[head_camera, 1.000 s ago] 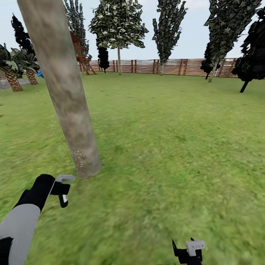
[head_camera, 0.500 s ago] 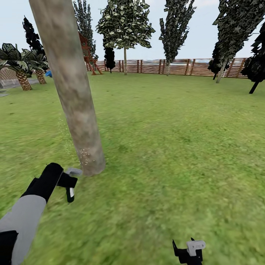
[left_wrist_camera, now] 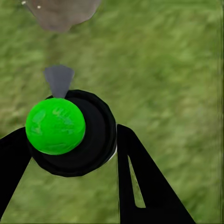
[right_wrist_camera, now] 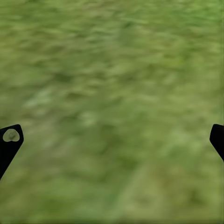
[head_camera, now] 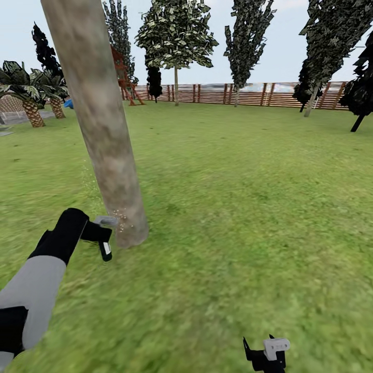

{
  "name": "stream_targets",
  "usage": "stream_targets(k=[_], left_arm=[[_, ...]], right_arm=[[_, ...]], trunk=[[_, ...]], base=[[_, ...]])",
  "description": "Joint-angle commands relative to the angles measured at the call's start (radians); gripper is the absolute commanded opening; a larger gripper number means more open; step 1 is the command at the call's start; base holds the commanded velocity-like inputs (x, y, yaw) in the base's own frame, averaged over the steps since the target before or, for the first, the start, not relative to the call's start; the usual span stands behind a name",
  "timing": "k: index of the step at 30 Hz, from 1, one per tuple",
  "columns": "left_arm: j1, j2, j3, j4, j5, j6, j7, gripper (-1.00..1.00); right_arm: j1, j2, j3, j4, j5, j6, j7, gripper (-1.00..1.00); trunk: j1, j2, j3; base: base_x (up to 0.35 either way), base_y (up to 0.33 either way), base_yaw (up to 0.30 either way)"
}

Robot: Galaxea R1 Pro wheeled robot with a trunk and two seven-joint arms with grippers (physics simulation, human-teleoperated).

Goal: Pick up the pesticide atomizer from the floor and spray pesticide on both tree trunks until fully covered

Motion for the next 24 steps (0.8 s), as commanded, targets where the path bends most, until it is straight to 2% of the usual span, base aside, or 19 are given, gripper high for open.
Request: stream_targets(k=[1,2,4,5,6,9,12,15,19,21,22,24], left_arm=[[-0.01,-0.002,0.0,0.005,-0.003,0.0,0.001,-1.0],[-0.015,-0.001,-0.001,0.008,-0.003,0.0,0.001,-1.0],[-0.011,0.02,-0.001,0.008,-0.007,0.0,0.002,-1.0],[-0.011,0.036,-0.001,0.009,-0.024,-0.001,0.002,-1.0],[-0.009,0.035,-0.001,0.009,-0.039,-0.001,0.002,-1.0],[-0.011,0.023,0.001,0.005,-0.053,0.001,0.001,-1.0],[-0.018,-0.014,0.002,0.002,-0.055,0.001,0.001,-1.0],[-0.02,-0.023,0.002,0.0,-0.054,0.001,0.001,-1.0],[-0.021,0.001,0.007,-0.001,-0.054,0.001,0.001,-1.0],[-0.022,0.046,0.01,-0.001,-0.053,0.001,0.0,-1.0],[-0.022,0.055,0.01,-0.002,-0.052,0.002,0.0,-1.0],[-0.022,0.053,0.007,-0.003,-0.052,0.002,0.0,-1.0]], right_arm=[[0.0,0.0,0.0,0.0,0.0,0.0,0.0,1.0],[0.0,0.0,0.0,0.001,0.0,0.0,0.0,1.0],[0.0,0.0,0.0,0.001,0.0,0.001,0.0,1.0],[0.0,0.0,0.0,0.001,0.0,0.002,0.0,1.0],[0.0,0.0,0.0,0.001,0.0,0.002,0.001,1.0],[0.0,0.0,0.0,0.001,0.0,0.002,0.001,1.0],[0.0,0.0,0.0,0.001,0.0,0.002,0.001,1.0],[0.0,0.0,0.0,0.001,0.0,0.002,0.0,1.0],[0.0,0.0,0.0,0.001,0.0,0.002,0.0,1.0],[0.0,0.0,0.0,0.001,0.0,0.002,0.001,1.0],[0.0,0.0,0.0,0.001,0.0,0.002,0.001,1.0],[0.0,0.0,0.0,0.001,0.0,0.002,0.001,1.0]], trunk=[[0.0,0.0,0.0],[0.0,0.0,0.0],[0.0,0.0,0.0],[0.0,0.0,0.0],[0.0,0.0,0.0],[0.0,0.0,0.0],[0.0,0.0,0.0],[0.0,0.0,0.0],[0.0,0.0,0.0],[0.0,0.0,0.0],[0.0,0.0,0.0],[0.0,0.0,0.0]], base=[[0.0,0.0,0.0],[0.0,0.0,0.0],[0.072,0.104,0.0],[0.135,0.195,0.0],[0.059,0.084,0.0],[0.018,0.025,0.0],[0.002,0.003,0.0],[0.0,0.0,0.0],[0.0,0.0,0.0],[0.0,0.0,0.0],[0.0,0.0,0.0],[0.0,0.0,0.0]])
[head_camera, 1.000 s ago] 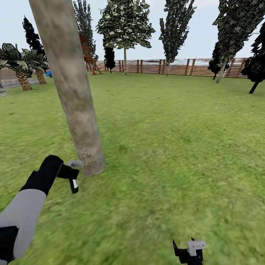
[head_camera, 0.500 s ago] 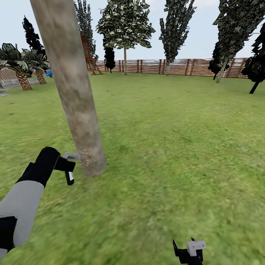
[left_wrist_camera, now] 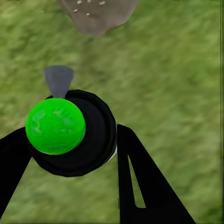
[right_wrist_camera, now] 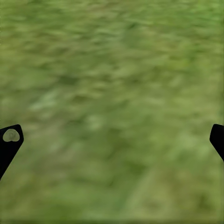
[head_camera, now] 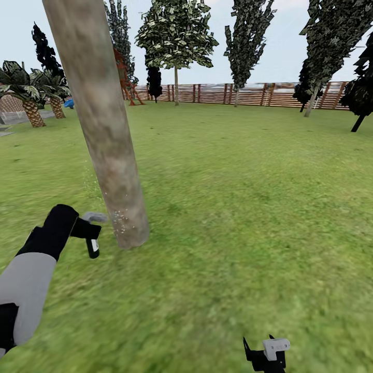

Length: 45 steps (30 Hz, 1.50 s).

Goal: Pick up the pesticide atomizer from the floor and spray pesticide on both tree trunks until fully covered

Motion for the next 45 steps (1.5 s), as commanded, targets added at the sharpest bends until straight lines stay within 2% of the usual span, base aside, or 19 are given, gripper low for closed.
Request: stream_targets(k=[1,4,6,9,11,14,16,19,22,23,26,30,31,34,38,41,43,45], left_arm=[[0.0,-0.003,-0.001,0.0,-0.001,-0.001,0.0,-1.0],[-0.001,-0.072,-0.006,-0.002,-0.007,0.0,0.0,-1.0],[-0.003,-0.094,-0.006,-0.01,-0.008,0.001,0.0,-1.0],[-0.013,-0.084,-0.006,-0.022,-0.007,0.0,0.0,-1.0],[-0.019,-0.06,-0.005,-0.024,-0.007,0.0,0.0,-1.0],[-0.048,-0.005,-0.002,-0.022,-0.006,0.0,0.0,-1.0],[-0.056,0.006,-0.003,-0.021,-0.004,0.001,0.0,-1.0],[-0.057,-0.022,-0.005,-0.021,-0.001,0.001,0.0,-1.0],[-0.061,-0.078,-0.006,-0.024,-0.004,0.001,0.0,-1.0],[-0.063,-0.082,-0.006,-0.023,-0.003,0.001,0.0,-1.0],[-0.066,-0.069,-0.005,-0.02,-0.003,0.001,0.0,-1.0],[-0.062,0.019,-0.004,-0.009,-0.002,0.001,-0.001,-1.0],[-0.059,0.014,-0.005,-0.016,-0.002,0.001,-0.001,-1.0],[-0.085,-0.047,-0.006,-0.023,-0.003,0.001,-0.002,-1.0],[-0.121,-0.081,-0.006,-0.023,-0.002,0.005,-0.002,-1.0],[-0.132,-0.078,-0.007,-0.023,-0.002,0.007,-0.002,-1.0],[-0.135,-0.064,-0.006,-0.023,-0.003,0.007,-0.002,-1.0],[-0.137,-0.032,-0.004,-0.022,-0.003,0.007,-0.002,-1.0]], right_arm=[[0.0,0.0,0.0,0.0,0.0,0.0,0.0,1.0],[0.0,0.0,0.0,0.0,0.0,0.0,0.0,1.0],[0.0,0.0,0.0,0.0,0.0,0.0,0.0,1.0],[0.0,0.0,0.0,0.0,0.0,0.0,0.0,1.0],[0.0,0.0,0.0,0.0,0.0,0.0,0.0,1.0],[0.0,0.0,0.0,0.0,0.0,0.0,0.0,1.0],[0.0,0.0,0.0,0.0,0.0,0.0,0.0,1.0],[0.0,0.0,0.0,0.0,0.0,0.0,0.0,1.0],[0.0,0.0,0.0,0.0,0.0,0.0,0.0,1.0],[0.0,0.0,0.0,0.0,0.0,0.0,0.0,1.0],[0.0,0.0,0.0,0.0,0.0,0.0,0.0,1.0],[0.0,0.0,0.0,0.0,0.0,0.0,0.0,1.0],[0.0,0.0,0.0,0.0,0.0,0.0,0.0,1.0],[0.0,0.0,0.0,0.0,0.0,0.0,0.0,1.0],[0.0,0.0,0.0,0.0,0.0,0.001,0.0,1.0],[0.0,0.0,0.0,0.0,0.0,0.001,0.0,1.0],[0.0,0.0,0.0,0.0,0.0,0.001,0.0,1.0],[0.0,0.0,0.0,0.0,0.0,0.001,0.0,1.0]], trunk=[[0.0,0.0,0.0],[0.0,0.0,0.0],[0.0,0.0,0.0],[0.0,0.0,0.0],[0.0,0.0,0.0],[0.0,0.0,0.0],[0.0,0.0,0.0],[0.0,0.0,0.0],[0.0,0.0,0.0],[0.0,0.0,0.0],[0.0,0.0,0.0],[0.0,0.0,0.0],[0.0,0.0,0.0],[0.0,0.0,0.0],[0.0,0.0,0.0],[0.0,0.0,0.0],[0.0,0.0,0.0],[0.0,0.0,0.0]], base=[[0.0,0.0,0.0],[-0.229,0.0,0.0],[-0.259,0.0,0.0],[-0.062,0.0,0.0],[-0.012,0.0,0.0],[-0.002,0.0,0.0],[0.0,0.0,0.0],[0.0,0.0,0.0],[0.0,0.0,0.0],[0.0,0.0,0.0],[0.0,0.0,0.0],[0.0,0.0,0.0],[0.0,0.0,0.0],[0.0,0.0,0.0],[0.0,0.0,0.0],[0.0,0.0,0.0],[0.0,0.0,0.0],[0.0,0.0,0.0]])
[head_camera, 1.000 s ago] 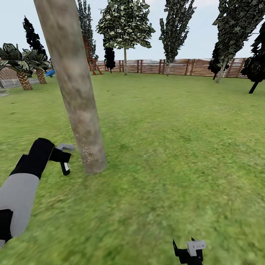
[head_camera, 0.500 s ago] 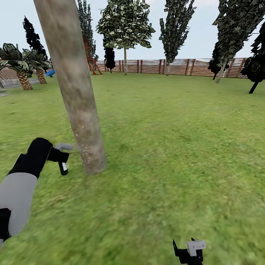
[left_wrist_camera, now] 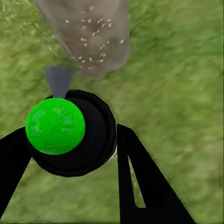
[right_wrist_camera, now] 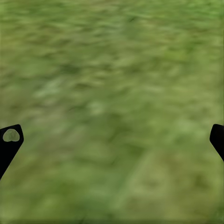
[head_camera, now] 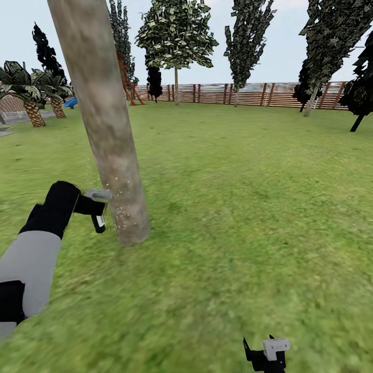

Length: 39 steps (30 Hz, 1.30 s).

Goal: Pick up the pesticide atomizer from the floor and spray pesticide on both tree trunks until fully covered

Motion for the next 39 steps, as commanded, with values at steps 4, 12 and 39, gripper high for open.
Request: stream_targets(k=[4,12,39], left_arm=[[-0.001,0.03,0.0,-0.002,0.012,0.004,-0.001,-1.0],[-0.072,-0.058,-0.002,0.001,0.012,0.006,0.0,-1.0],[-0.034,0.031,-0.005,0.014,0.011,0.006,-0.001,-1.0]], right_arm=[[0.0,0.0,0.0,0.0,0.0,0.0,0.0,1.0],[0.0,0.0,0.0,0.0,0.0,0.0,0.0,1.0],[0.0,0.0,0.0,0.0,0.0,0.0,0.0,1.0]], trunk=[[0.0,0.0,0.0],[0.0,0.0,0.0],[0.0,0.0,0.0]], base=[[0.0,0.0,0.0],[0.0,0.0,0.0],[0.0,0.0,0.0]])
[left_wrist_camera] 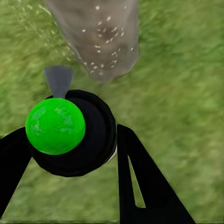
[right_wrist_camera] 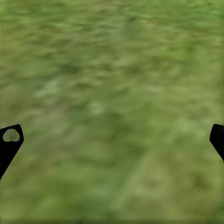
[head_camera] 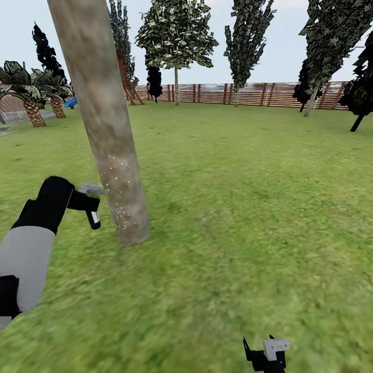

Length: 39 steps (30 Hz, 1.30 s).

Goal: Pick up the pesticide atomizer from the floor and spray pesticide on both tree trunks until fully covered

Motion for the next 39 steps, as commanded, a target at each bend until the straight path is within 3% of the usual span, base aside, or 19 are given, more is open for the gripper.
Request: stream_targets(k=[1,4,22,28,39], left_arm=[[0.02,0.0,0.0,0.0,0.0,-0.001,0.0,-1.0],[0.058,-0.001,0.002,-0.006,0.0,-0.001,0.0,-1.0],[0.062,0.007,0.012,-0.015,-0.004,-0.002,0.001,-1.0],[0.148,0.007,0.012,-0.014,-0.004,-0.006,0.002,-1.0],[0.217,0.003,0.01,-0.014,-0.006,-0.009,0.007,-1.0]], right_arm=[[0.0,0.0,0.0,0.0,0.0,0.0,0.0,1.0],[0.0,0.0,0.0,0.0,0.0,-0.001,0.0,1.0],[0.0,0.0,0.0,0.0,0.0,-0.001,0.0,1.0],[0.0,0.0,0.0,0.0,0.0,-0.001,0.0,1.0],[0.0,0.001,0.0,0.0,0.001,0.0,0.0,1.0]], trunk=[[0.0,0.0,0.0],[0.0,0.0,0.0],[0.0,0.0,0.0],[0.0,0.0,0.0],[0.0,0.0,0.0]], base=[[0.0,0.0,0.0],[0.046,0.0,0.0],[0.088,0.05,0.0],[0.233,0.207,0.0],[0.122,0.04,0.0]])
